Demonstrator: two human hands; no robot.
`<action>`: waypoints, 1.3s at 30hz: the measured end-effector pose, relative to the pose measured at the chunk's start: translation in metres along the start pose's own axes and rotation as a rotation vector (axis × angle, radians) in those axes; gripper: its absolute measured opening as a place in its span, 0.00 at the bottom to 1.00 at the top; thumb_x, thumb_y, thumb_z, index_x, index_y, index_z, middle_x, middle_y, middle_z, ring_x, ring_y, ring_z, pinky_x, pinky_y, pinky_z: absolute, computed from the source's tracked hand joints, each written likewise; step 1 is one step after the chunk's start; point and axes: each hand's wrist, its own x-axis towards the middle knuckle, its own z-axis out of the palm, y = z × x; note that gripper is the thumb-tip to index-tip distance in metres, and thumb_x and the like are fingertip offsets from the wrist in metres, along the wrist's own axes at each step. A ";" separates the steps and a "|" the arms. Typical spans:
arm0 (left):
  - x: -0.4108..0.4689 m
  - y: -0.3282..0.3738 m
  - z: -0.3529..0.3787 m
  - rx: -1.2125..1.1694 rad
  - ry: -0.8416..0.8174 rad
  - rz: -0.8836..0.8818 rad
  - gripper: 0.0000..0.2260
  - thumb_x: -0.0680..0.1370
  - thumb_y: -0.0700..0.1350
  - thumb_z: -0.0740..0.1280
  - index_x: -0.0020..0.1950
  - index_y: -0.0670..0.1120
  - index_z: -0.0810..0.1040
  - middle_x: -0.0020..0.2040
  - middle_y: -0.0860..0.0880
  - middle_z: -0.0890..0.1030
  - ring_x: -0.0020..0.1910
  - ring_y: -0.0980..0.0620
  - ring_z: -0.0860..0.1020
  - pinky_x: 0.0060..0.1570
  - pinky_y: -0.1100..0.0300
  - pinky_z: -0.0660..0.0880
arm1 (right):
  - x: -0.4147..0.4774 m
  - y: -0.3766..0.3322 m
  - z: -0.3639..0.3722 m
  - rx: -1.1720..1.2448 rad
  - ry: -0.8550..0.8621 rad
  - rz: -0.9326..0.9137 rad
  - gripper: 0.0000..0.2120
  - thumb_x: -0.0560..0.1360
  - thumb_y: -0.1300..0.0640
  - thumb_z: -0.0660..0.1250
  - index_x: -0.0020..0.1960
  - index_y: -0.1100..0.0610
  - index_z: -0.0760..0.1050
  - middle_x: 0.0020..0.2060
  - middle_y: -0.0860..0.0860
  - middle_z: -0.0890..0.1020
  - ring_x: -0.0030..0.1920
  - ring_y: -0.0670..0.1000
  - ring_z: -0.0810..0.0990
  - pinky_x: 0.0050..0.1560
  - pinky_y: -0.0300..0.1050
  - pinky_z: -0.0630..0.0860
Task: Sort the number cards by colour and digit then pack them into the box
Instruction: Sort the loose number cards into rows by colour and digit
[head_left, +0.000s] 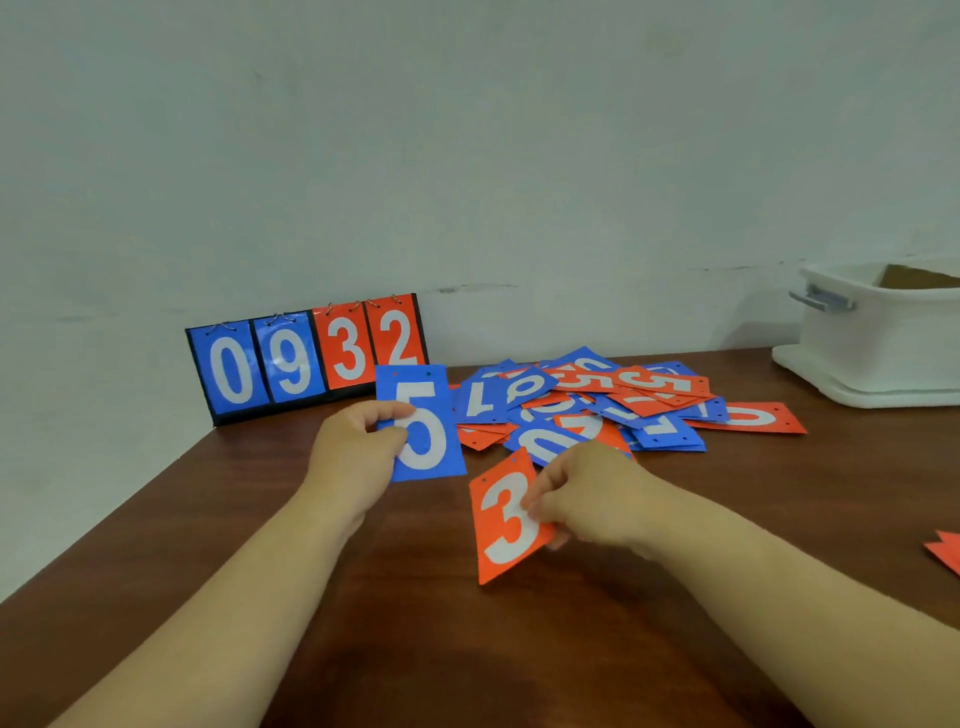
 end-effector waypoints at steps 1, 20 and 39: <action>-0.007 -0.005 -0.014 0.006 0.012 -0.010 0.11 0.80 0.41 0.69 0.58 0.54 0.82 0.61 0.48 0.79 0.52 0.52 0.82 0.38 0.58 0.83 | -0.006 -0.004 0.012 -0.046 -0.027 -0.020 0.06 0.77 0.60 0.69 0.47 0.56 0.85 0.38 0.52 0.87 0.36 0.48 0.86 0.40 0.37 0.80; -0.087 -0.040 -0.090 0.050 0.035 -0.075 0.11 0.78 0.40 0.71 0.56 0.55 0.81 0.53 0.52 0.80 0.50 0.56 0.81 0.36 0.61 0.81 | -0.050 -0.045 0.091 -0.383 -0.032 -0.302 0.10 0.71 0.44 0.75 0.49 0.46 0.82 0.44 0.41 0.77 0.45 0.45 0.78 0.44 0.38 0.72; -0.087 -0.040 -0.007 0.822 -0.392 0.453 0.11 0.79 0.53 0.66 0.62 0.59 0.77 0.55 0.58 0.76 0.58 0.55 0.74 0.60 0.53 0.75 | -0.025 0.061 -0.016 -0.009 0.516 -0.022 0.17 0.78 0.60 0.65 0.64 0.46 0.76 0.54 0.49 0.79 0.45 0.45 0.78 0.39 0.37 0.72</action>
